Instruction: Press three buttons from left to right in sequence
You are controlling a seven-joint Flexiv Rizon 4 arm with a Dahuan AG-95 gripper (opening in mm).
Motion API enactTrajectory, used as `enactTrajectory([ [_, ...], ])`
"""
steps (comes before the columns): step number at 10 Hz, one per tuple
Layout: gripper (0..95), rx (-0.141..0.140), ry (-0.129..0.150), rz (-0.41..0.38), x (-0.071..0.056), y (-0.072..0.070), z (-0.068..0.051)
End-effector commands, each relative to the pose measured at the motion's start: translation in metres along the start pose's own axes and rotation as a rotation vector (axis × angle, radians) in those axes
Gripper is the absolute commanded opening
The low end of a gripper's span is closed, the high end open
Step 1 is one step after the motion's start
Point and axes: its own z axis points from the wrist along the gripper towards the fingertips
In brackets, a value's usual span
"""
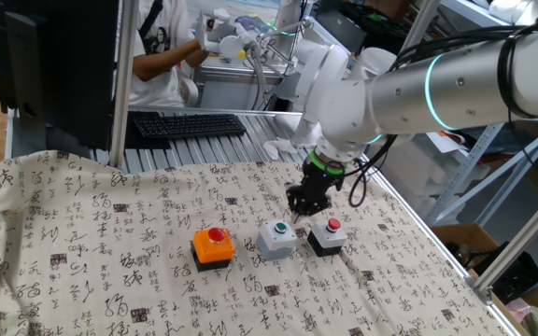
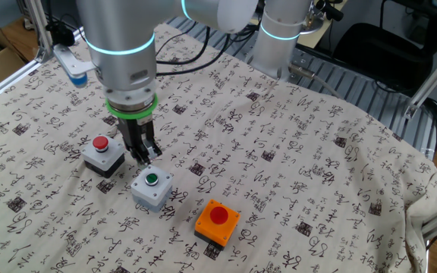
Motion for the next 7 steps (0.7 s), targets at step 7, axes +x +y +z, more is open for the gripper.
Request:
enactTrajectory([
  [7,0.0,0.005,-0.004,0.019,0.004,0.018,0.005],
])
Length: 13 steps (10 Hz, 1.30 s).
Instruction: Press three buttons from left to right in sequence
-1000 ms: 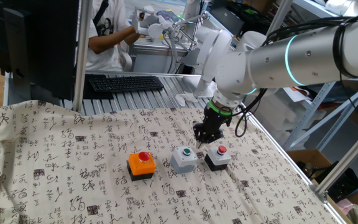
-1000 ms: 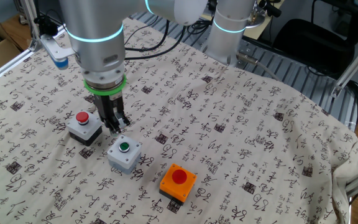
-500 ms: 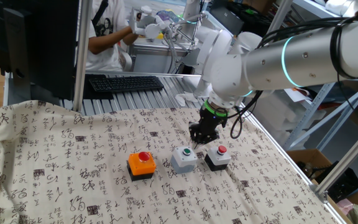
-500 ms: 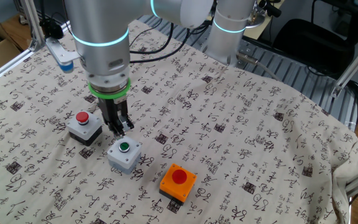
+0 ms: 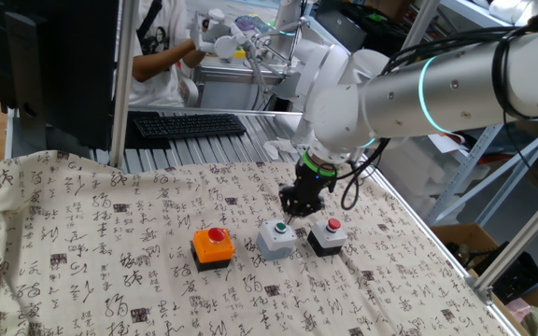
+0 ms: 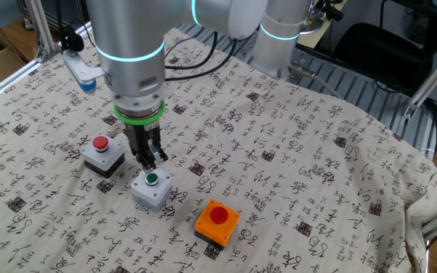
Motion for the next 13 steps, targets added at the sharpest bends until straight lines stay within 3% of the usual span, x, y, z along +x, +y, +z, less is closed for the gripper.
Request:
enactTrajectory([
  [1,0.0,-0.003,0.002,0.004,0.0000,0.0024,0.0007],
  [13,0.0,0.003,-0.001,0.007,-0.0034,0.0075,0.0101],
])
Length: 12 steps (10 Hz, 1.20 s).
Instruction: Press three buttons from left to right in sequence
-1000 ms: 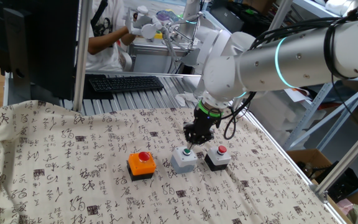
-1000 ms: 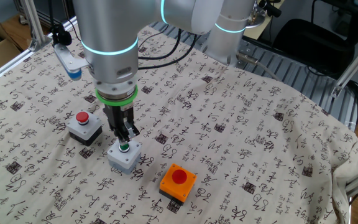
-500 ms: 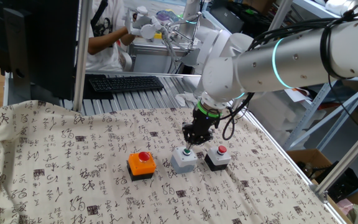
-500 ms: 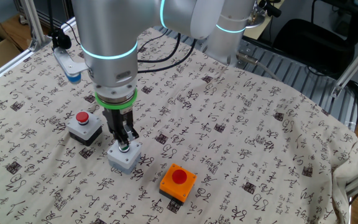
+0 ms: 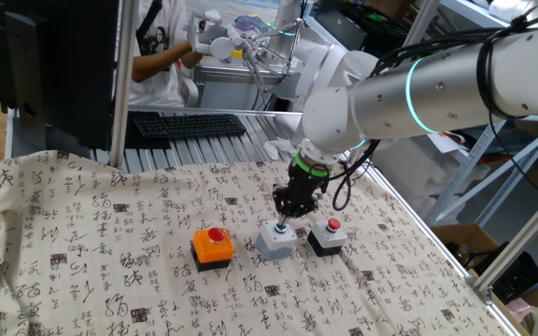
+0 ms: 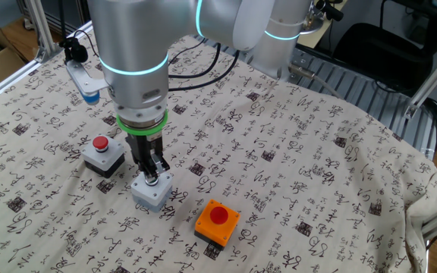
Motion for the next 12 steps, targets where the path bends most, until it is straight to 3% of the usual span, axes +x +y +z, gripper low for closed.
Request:
enactTrajectory([
  [1,0.0,0.002,0.002,0.004,0.001,0.000,0.000],
  [12,0.0,-0.003,-0.001,0.023,0.004,0.000,0.012],
])
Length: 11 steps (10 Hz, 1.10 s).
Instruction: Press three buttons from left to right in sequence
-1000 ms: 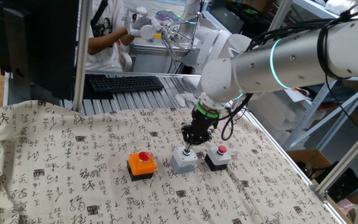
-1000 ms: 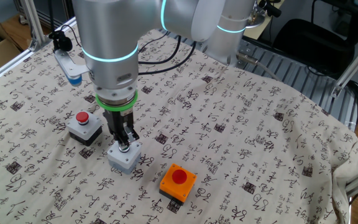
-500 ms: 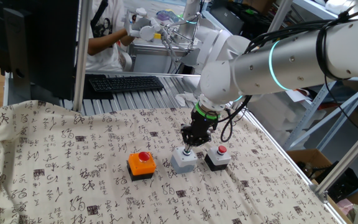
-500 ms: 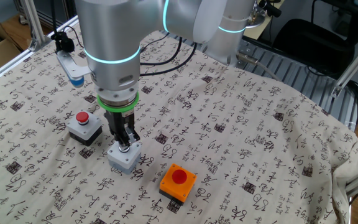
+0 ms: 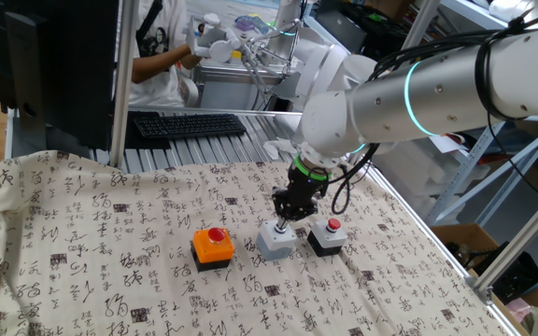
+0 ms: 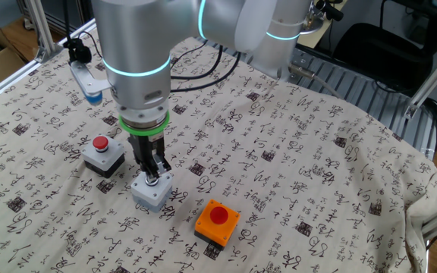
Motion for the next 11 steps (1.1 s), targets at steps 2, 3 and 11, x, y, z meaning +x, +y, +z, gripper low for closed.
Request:
enactTrajectory([
  [2,0.0,0.019,-0.009,-0.007,0.001,0.000,0.010],
  [3,0.0,0.018,-0.008,-0.008,0.000,0.000,0.011],
  [11,0.0,-0.013,-0.008,0.000,-0.002,-0.002,0.022],
])
